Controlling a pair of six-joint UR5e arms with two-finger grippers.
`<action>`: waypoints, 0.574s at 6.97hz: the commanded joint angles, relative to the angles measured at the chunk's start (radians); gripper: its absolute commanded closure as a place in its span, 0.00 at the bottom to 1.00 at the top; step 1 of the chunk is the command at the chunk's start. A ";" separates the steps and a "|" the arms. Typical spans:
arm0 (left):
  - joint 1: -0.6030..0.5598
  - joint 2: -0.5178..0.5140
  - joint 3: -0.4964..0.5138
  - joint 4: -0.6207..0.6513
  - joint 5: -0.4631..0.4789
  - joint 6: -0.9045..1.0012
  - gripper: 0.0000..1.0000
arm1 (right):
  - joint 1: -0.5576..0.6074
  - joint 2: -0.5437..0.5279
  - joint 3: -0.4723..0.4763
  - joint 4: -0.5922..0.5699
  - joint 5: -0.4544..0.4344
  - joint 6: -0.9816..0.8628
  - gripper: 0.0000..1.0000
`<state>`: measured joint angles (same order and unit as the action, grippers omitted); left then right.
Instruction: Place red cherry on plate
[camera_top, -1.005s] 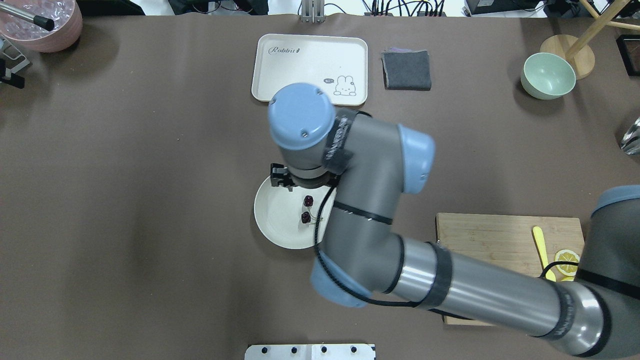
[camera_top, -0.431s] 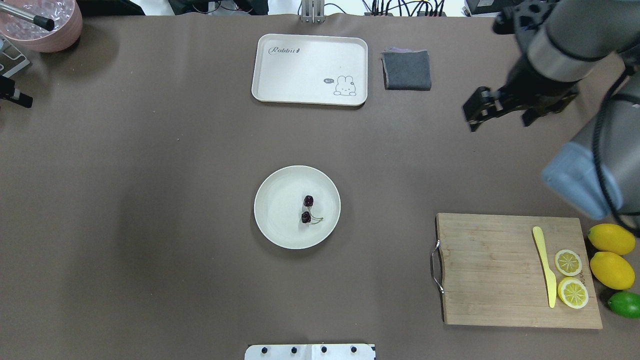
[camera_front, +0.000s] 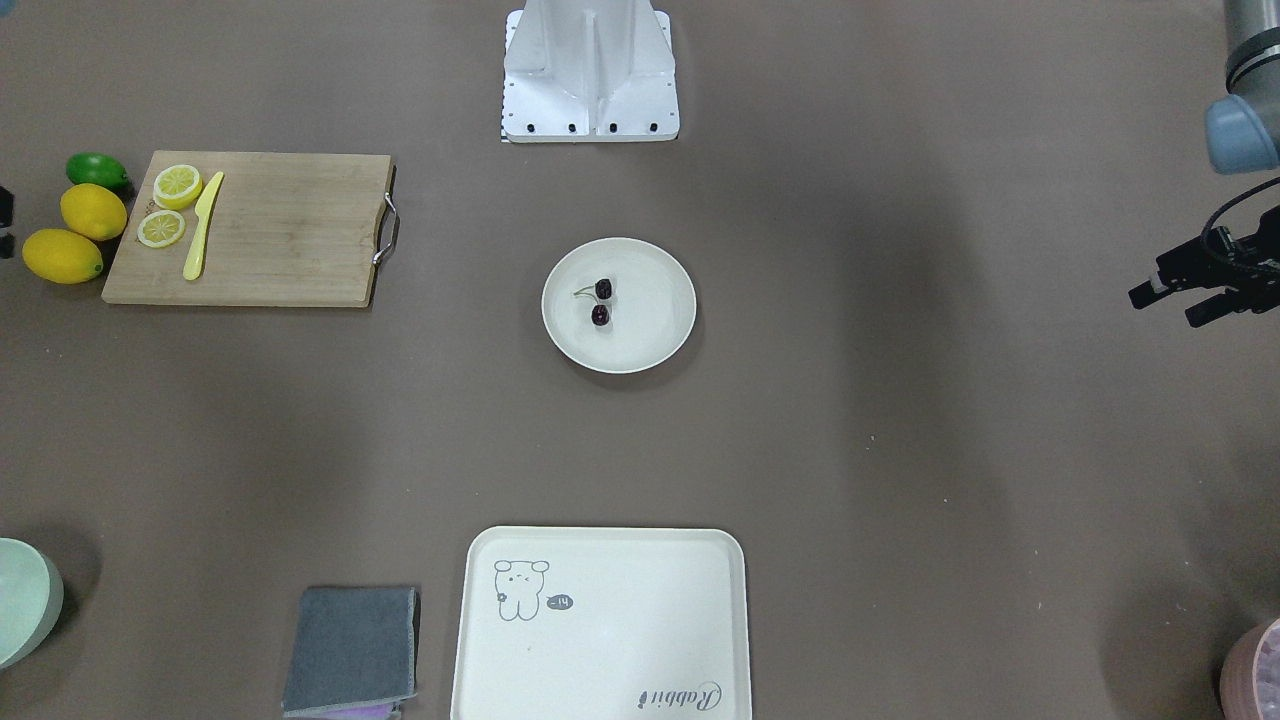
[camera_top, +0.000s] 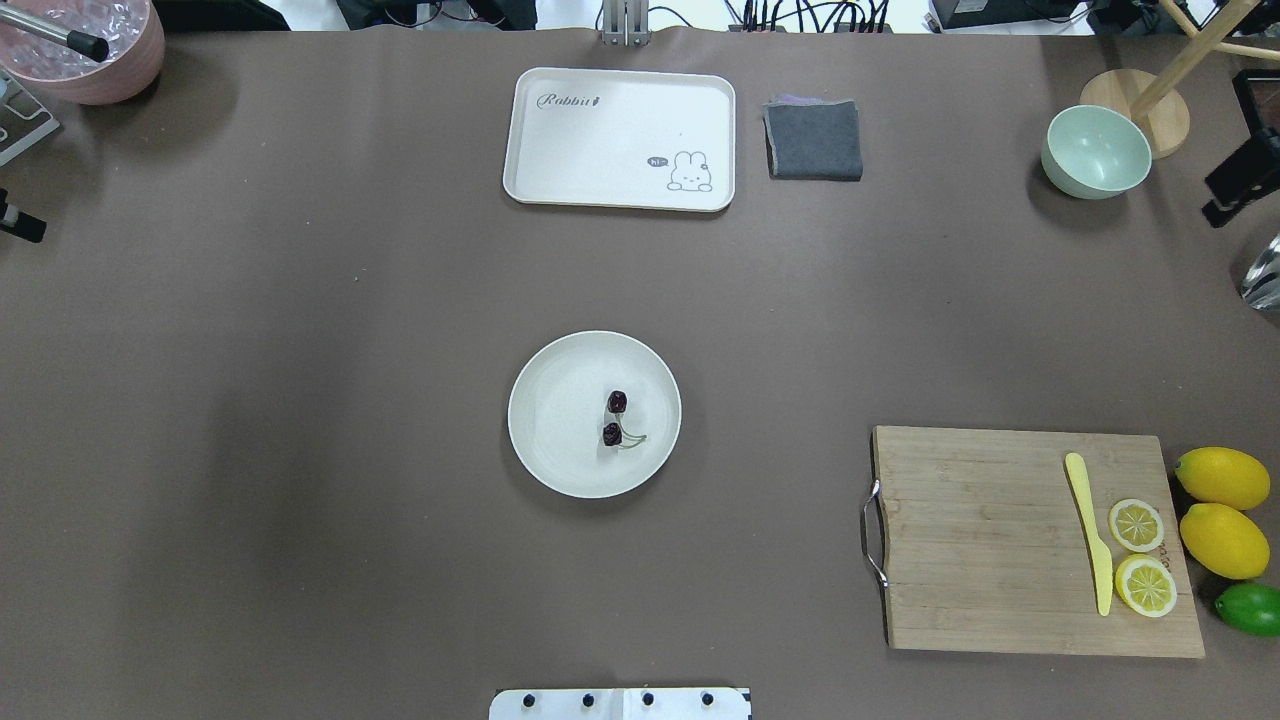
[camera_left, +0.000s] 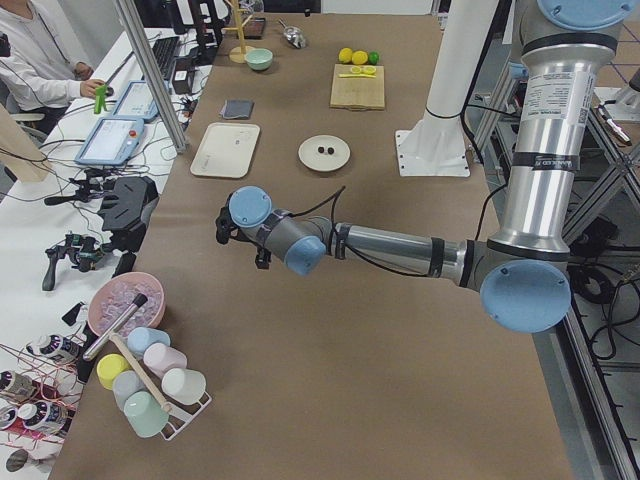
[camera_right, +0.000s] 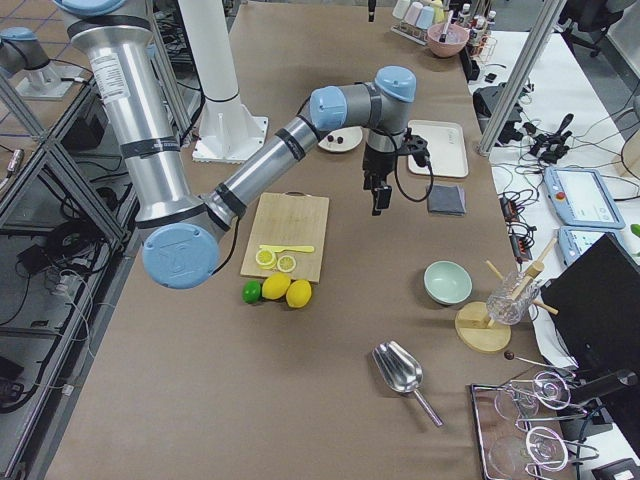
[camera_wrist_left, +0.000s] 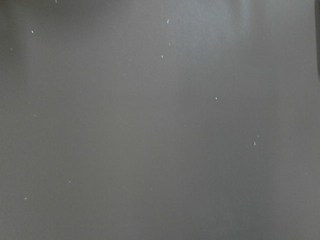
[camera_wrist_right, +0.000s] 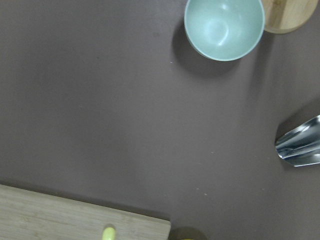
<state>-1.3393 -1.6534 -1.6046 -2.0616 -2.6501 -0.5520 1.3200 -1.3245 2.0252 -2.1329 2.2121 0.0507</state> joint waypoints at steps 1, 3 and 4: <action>-0.003 0.032 -0.059 -0.003 -0.007 0.009 0.02 | 0.135 -0.096 -0.029 0.001 0.003 -0.252 0.00; 0.011 0.032 -0.069 0.003 -0.002 0.009 0.02 | 0.209 -0.171 -0.010 0.001 0.003 -0.342 0.00; 0.022 0.030 -0.069 0.001 0.002 0.009 0.02 | 0.219 -0.208 -0.002 0.002 0.023 -0.368 0.00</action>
<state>-1.3290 -1.6216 -1.6722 -2.0603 -2.6521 -0.5431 1.5152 -1.4885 2.0115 -2.1320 2.2190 -0.2803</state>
